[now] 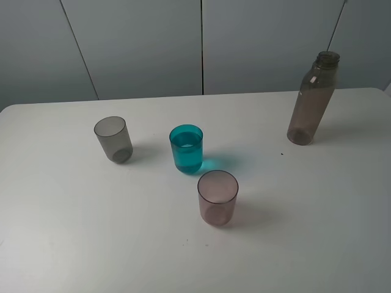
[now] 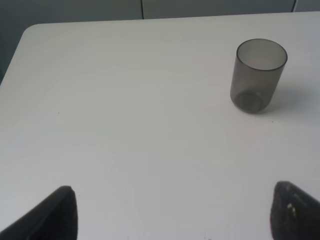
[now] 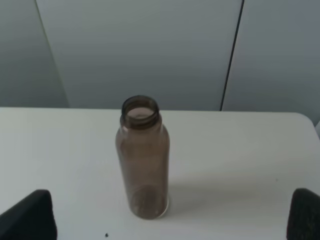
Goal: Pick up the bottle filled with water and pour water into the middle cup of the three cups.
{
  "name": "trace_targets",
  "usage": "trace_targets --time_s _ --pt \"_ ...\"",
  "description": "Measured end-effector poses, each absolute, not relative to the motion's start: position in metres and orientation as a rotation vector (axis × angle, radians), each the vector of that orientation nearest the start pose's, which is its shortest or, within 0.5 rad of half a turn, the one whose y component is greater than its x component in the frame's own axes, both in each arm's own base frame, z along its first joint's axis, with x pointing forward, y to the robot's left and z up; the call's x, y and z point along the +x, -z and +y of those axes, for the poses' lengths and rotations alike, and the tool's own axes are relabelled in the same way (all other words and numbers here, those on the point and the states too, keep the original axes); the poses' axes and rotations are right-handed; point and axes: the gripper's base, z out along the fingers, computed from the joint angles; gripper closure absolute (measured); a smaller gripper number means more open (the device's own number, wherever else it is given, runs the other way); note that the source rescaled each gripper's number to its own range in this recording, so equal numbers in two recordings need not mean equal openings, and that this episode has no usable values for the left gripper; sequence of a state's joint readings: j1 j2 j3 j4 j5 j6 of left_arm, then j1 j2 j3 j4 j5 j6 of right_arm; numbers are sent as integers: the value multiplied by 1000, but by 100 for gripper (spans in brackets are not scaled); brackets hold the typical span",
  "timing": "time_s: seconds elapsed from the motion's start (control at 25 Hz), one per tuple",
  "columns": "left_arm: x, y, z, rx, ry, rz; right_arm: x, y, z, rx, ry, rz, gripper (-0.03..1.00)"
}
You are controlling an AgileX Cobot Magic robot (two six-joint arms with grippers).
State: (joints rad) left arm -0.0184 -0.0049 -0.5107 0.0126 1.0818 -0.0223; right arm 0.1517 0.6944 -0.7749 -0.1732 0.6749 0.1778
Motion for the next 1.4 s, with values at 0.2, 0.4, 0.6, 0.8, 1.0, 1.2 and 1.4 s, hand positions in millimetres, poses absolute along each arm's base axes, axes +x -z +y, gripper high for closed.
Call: trace_targets --time_s 0.2,0.4,0.6,0.8,1.0,1.2,1.4 --pt "-8 -278 1 -5 10 2050 80 -350 9 -95 -71 2202 -3" --pt "-8 -278 1 -5 10 2050 31 -338 1 -102 -69 2246 -3" --pt "-8 -278 1 -5 10 2050 -8 -316 -5 -128 -62 2134 -3" --pt "-8 -278 1 -5 10 2050 -25 -300 -7 -132 -63 2046 -3" --pt "-8 -278 1 -2 9 2050 -22 -294 -7 -139 -64 2069 -3" --pt "-8 -278 1 -2 9 2050 -14 -280 -3 -147 -88 2114 -3" --pt "-8 -278 1 1 7 2050 -8 -277 0 -129 -135 2077 -3"
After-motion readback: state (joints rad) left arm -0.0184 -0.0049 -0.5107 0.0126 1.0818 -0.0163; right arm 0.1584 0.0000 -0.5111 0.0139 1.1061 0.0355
